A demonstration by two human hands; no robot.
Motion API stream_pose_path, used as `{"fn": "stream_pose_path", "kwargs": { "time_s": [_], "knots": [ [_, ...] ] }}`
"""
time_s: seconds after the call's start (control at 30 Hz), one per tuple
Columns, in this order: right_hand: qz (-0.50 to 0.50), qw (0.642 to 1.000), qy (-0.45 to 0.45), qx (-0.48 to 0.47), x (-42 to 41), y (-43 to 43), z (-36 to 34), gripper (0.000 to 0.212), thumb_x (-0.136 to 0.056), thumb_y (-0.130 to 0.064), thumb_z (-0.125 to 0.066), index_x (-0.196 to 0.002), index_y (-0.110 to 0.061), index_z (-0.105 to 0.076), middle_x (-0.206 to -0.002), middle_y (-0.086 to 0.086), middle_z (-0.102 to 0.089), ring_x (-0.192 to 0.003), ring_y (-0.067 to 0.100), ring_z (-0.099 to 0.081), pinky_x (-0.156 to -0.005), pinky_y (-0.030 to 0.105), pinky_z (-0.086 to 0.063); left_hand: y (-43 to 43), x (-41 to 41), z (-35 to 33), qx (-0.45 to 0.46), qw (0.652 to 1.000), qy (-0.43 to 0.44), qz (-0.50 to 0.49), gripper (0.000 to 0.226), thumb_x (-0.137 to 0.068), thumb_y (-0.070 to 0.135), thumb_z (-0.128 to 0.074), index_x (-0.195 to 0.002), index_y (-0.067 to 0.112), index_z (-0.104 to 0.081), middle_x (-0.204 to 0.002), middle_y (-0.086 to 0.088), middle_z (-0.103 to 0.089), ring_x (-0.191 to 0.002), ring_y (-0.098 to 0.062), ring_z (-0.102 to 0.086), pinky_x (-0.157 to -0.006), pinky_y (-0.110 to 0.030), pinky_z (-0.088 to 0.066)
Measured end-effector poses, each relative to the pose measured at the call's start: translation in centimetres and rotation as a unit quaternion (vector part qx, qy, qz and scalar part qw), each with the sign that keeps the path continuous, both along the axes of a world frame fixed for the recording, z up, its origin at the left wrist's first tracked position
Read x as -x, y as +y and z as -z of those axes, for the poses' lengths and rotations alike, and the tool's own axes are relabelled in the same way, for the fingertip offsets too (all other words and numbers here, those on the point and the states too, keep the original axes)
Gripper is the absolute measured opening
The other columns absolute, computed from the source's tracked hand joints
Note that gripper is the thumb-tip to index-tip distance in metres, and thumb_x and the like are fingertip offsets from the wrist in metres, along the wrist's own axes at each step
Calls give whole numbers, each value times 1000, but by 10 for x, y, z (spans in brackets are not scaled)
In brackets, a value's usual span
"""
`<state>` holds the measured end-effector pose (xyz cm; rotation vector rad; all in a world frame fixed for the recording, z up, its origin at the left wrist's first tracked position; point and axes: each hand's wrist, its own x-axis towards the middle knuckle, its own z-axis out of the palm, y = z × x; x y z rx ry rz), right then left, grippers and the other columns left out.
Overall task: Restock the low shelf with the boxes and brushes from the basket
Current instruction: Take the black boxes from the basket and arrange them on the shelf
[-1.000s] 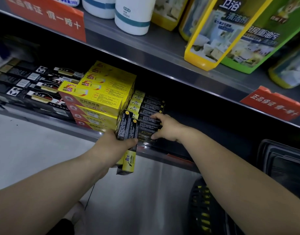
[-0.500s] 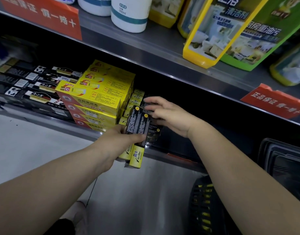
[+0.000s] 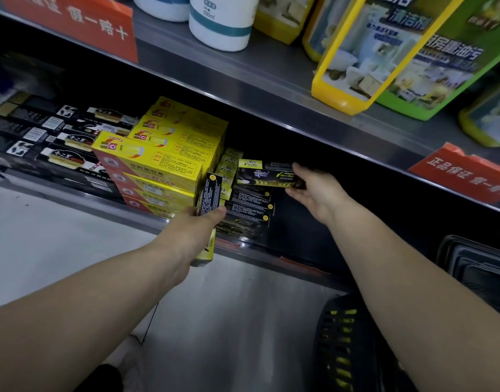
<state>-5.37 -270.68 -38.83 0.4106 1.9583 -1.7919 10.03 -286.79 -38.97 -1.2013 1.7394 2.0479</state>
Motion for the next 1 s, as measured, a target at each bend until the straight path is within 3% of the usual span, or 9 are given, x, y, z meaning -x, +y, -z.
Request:
{"fn": "stream_pose_path", "kwargs": {
  "time_s": [0.17, 0.3, 0.37, 0.5, 0.6, 0.67, 0.8, 0.9, 1.0],
  "knots": [
    [-106, 986, 17, -131, -3, -15, 19, 31, -92, -31, -58, -117, -12, -54, -94, -3, -60, -78, 11, -59, -64, 18, -48, 1, 1, 0, 8, 1000, -1, 14, 18, -89, 42, -59, -84, 28, -49, -86, -7, -60, -75, -23, -55, -48, -26, -40],
    [-219, 940, 44, -257, -13, -21, 30, 50, -93, -40, -53, -133, -12, -44, -122, 4, -56, -102, 15, -52, -89, 28, -43, 1, 3, 0, 10, 1000, 2, 20, 22, -89, 40, -58, -101, 23, -50, -84, -2, -57, -68, -18, -52, -48, -25, -39],
    [-266, 917, 44, -296, -14, -20, 33, 59, -91, -45, -54, -139, -15, -37, -132, 5, -49, -110, 16, -47, -94, 28, -38, 1, 5, 0, 10, 1000, 7, 18, 23, -89, 40, -58, -102, 23, -51, -84, -1, -58, -68, -18, -52, -49, -25, -39],
    [-312, 894, 29, -322, -13, -18, 38, 72, -82, -44, -67, -142, -22, -33, -141, 8, -41, -125, 24, -44, -109, 39, -36, 3, 6, 0, 17, 1000, 13, 16, 23, -88, 39, -60, -100, 24, -47, -83, 5, -54, -74, -17, -52, -51, -26, -40],
    [-328, 891, 37, -311, -15, -17, 39, 69, -84, -40, -67, -142, -22, -34, -141, 8, -41, -125, 24, -44, -109, 40, -36, 5, 6, -2, 23, 999, 11, 28, 42, -87, 39, -62, -122, 19, -50, -92, 1, -56, -79, -18, -52, -52, -27, -40],
    [-340, 880, 50, -327, -14, -17, 33, 71, -84, -38, -67, -143, -19, -32, -142, 9, -40, -125, 24, -44, -109, 40, -36, 6, 6, -1, 32, 999, 12, 35, 54, -86, 38, -64, -131, 15, -45, -83, 6, -50, -71, -11, -47, -51, -26, -39],
    [-393, 856, 164, -293, -17, -18, -1, 89, -70, -28, -81, -143, -33, -28, -142, 8, -29, -129, 24, -39, -108, 41, -38, 4, 9, 3, 80, 995, 20, 63, 44, -81, 38, -70, -111, 20, -44, -83, 8, -45, -70, -6, -42, -49, -24, -35],
    [-482, 810, 256, -217, -29, -21, -23, 75, -69, -23, -82, -127, -47, -41, -135, 1, -33, -129, 15, -33, -109, 28, -31, 3, 12, 4, 123, 987, 58, 86, 46, -73, 38, -76, -105, 17, -49, -89, 6, -53, -75, -6, -50, -51, -21, -36],
    [-486, 797, 286, -218, -32, -22, -29, 45, -71, -19, -80, -111, -30, -62, -110, -5, -48, -102, 3, -46, -90, 3, -32, 4, 15, 5, 178, 970, 120, 113, 44, -71, 36, -78, -106, 16, -59, -85, 11, -57, -77, 2, -50, -55, -8, -36]
  ]
}}
